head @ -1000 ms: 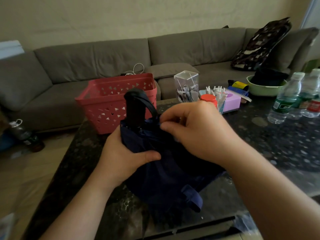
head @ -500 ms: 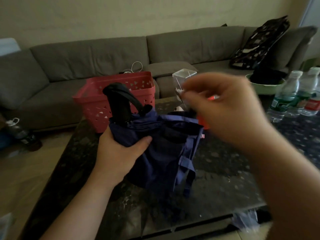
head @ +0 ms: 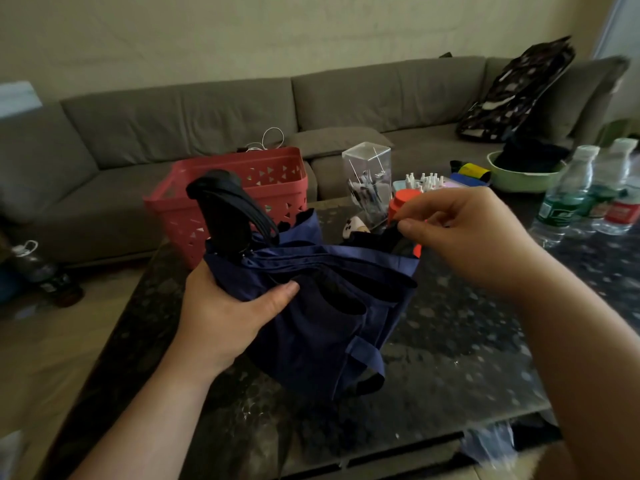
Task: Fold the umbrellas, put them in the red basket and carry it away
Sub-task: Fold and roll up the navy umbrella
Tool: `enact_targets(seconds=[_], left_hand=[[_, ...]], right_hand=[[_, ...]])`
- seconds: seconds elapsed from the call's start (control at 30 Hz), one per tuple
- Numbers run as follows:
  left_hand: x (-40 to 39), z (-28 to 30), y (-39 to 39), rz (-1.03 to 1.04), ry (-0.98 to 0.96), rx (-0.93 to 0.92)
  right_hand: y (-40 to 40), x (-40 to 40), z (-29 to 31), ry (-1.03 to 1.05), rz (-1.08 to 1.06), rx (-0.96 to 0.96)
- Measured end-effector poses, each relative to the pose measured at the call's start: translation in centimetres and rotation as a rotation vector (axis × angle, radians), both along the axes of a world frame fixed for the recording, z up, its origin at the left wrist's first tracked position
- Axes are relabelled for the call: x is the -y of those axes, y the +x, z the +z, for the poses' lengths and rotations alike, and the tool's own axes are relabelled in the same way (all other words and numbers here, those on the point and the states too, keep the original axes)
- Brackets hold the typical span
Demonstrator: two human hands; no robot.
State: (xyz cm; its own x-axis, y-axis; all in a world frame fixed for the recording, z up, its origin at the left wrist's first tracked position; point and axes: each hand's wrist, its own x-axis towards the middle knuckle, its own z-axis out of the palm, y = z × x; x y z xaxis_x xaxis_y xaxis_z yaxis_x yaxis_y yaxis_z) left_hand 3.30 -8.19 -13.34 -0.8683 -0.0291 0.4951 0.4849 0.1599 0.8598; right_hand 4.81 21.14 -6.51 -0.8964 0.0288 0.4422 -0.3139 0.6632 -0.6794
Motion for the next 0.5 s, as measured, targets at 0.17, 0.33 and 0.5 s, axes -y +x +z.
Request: enact_targets(seconds=[0.17,0.33,0.5], left_hand=[[0.1,0.0,0.1,-0.025,-0.038,-0.009],[-0.2,-0.3,0.2,-0.043,-0.056,0.005],[-1.2,-0.9,0.7,-0.074,-0.059,0.054]], right_hand=[[0.4,0.7,0.1,0.093,0.068,-0.029],[0.6,2.2,0.4,0.185,0.076,-0.147],[1.0,6.1,0.3,0.227,0.205,-0.285]])
